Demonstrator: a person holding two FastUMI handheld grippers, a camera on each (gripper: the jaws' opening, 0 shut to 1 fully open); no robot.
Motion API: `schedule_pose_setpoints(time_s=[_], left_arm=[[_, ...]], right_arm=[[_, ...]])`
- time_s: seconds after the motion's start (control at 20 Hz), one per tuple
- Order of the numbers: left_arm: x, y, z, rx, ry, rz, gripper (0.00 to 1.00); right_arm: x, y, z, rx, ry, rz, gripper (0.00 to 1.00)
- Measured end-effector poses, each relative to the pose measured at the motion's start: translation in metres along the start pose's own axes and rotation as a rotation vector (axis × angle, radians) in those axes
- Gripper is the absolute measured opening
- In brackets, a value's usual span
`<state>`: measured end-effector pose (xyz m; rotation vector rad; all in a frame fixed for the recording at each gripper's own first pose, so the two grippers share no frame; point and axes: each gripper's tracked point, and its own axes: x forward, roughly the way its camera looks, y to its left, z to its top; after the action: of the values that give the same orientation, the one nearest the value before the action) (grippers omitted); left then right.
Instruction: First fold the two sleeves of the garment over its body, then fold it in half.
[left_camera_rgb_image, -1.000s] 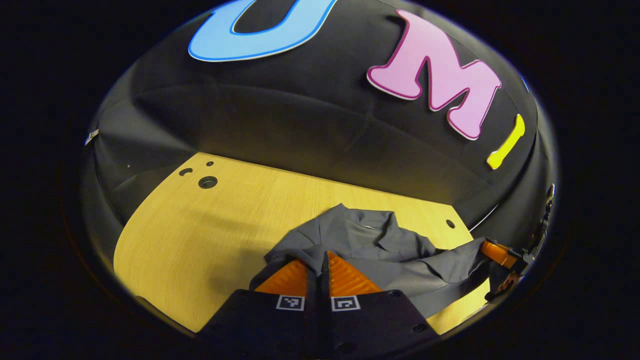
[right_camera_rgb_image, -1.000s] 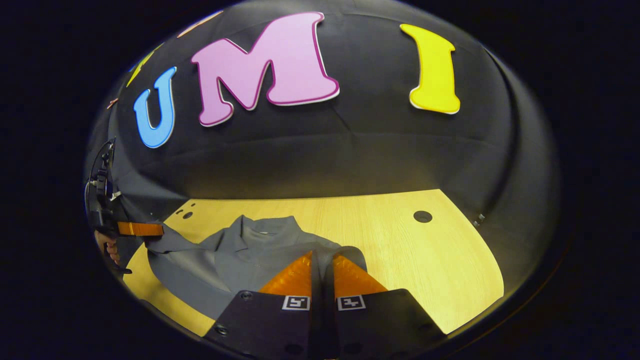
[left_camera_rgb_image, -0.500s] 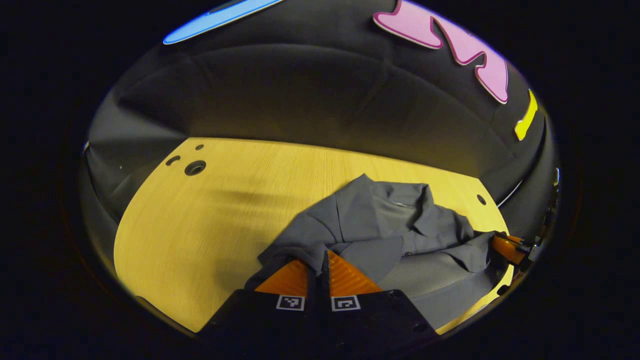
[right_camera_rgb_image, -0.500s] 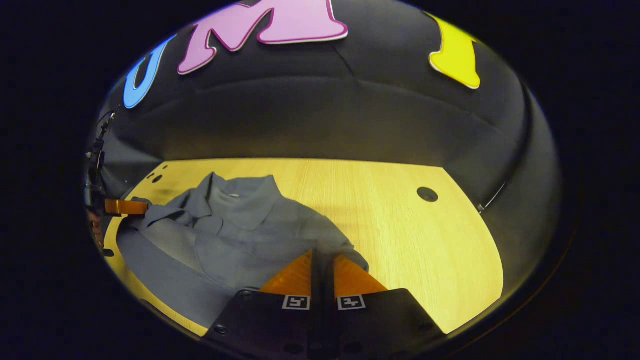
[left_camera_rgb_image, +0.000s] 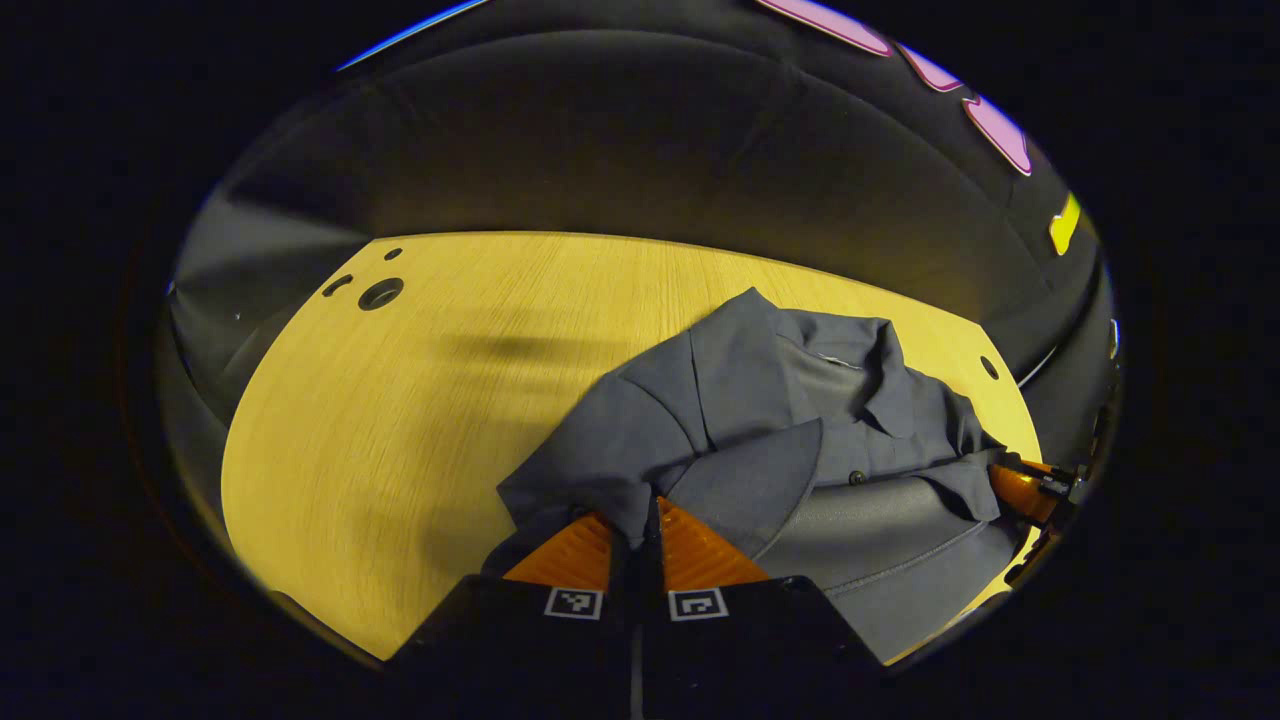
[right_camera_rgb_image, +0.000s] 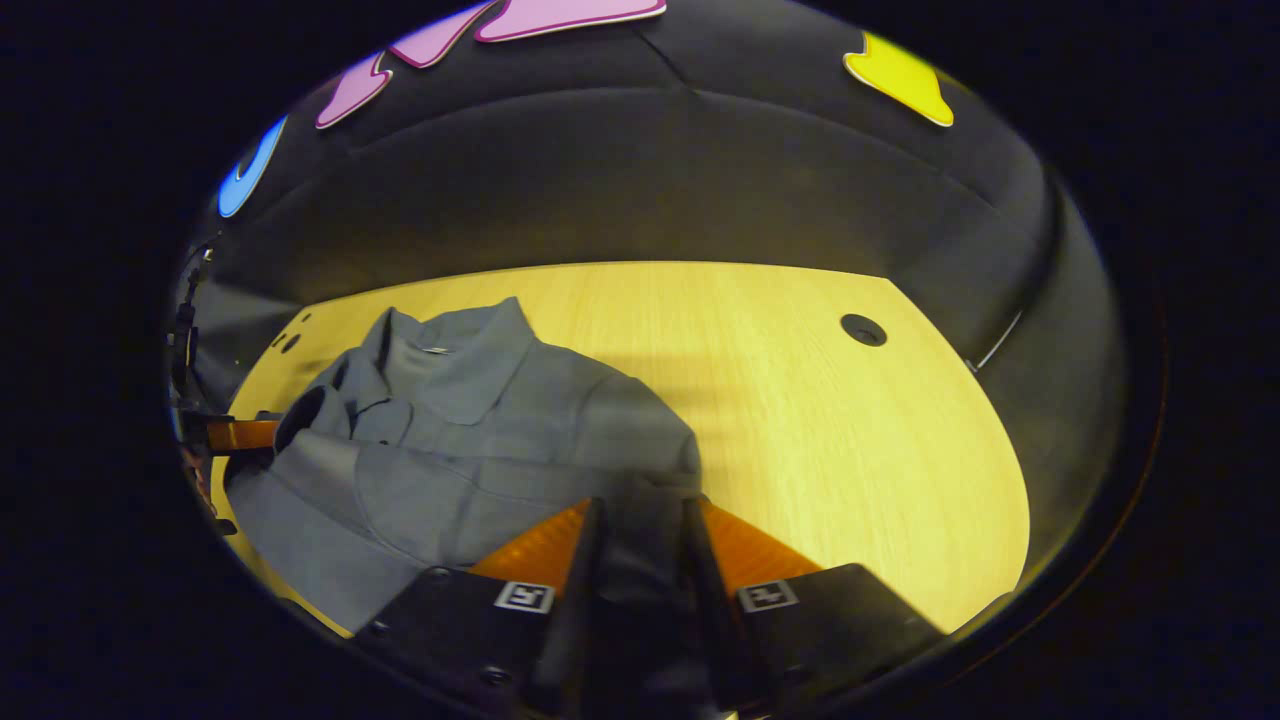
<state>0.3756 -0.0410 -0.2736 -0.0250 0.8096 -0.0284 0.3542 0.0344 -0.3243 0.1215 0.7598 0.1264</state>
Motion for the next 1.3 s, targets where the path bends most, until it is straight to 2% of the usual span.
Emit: schedule_pose_setpoints(time_s=[0.05, 0.15, 0.25, 0.3, 0.35, 0.55, 0.6, 0.75, 0.9, 1.15, 1.3], left_arm=[[0.000, 0.001, -0.001, 0.001, 0.002, 0.006, 0.11], [-0.002, -0.001, -0.003, 0.000, 0.012, 0.012, 0.16], [-0.008, -0.001, -0.003, 0.017, 0.017, 0.038, 0.28], [-0.012, -0.001, -0.001, 0.033, 0.009, 0.054, 0.36], [-0.016, -0.003, 0.000, 0.055, -0.001, 0.057, 0.37], [-0.039, -0.009, 0.008, 0.121, -0.055, 0.069, 0.88], [-0.046, -0.009, 0.011, 0.128, -0.072, 0.073, 0.94], [-0.072, -0.013, 0.022, 0.144, -0.139, 0.064, 0.94], [-0.106, -0.026, 0.034, 0.163, -0.246, 0.003, 0.95], [-0.173, -0.035, 0.029, 0.172, -0.370, -0.023, 0.95], [-0.215, -0.042, 0.010, 0.150, -0.424, -0.053, 0.95]], right_arm=[[-0.002, -0.002, 0.000, 0.013, 0.000, -0.007, 0.67], [-0.006, -0.008, 0.004, 0.019, -0.007, -0.012, 0.76], [-0.012, -0.009, 0.003, 0.017, -0.002, -0.012, 0.86], [-0.016, -0.011, 0.005, 0.016, -0.006, -0.015, 0.88], [-0.020, -0.011, 0.008, 0.015, -0.019, -0.018, 0.90], [-0.043, -0.009, 0.020, 0.011, -0.059, -0.002, 0.93], [-0.050, -0.008, 0.023, 0.013, -0.070, 0.005, 0.93], [-0.073, 0.001, 0.033, 0.011, -0.104, 0.045, 0.94], [-0.106, 0.010, 0.051, 0.000, -0.187, 0.080, 0.94], [-0.176, 0.034, 0.079, -0.013, -0.354, 0.147, 0.94], [-0.211, 0.056, 0.070, -0.086, -0.409, 0.198, 0.94]])
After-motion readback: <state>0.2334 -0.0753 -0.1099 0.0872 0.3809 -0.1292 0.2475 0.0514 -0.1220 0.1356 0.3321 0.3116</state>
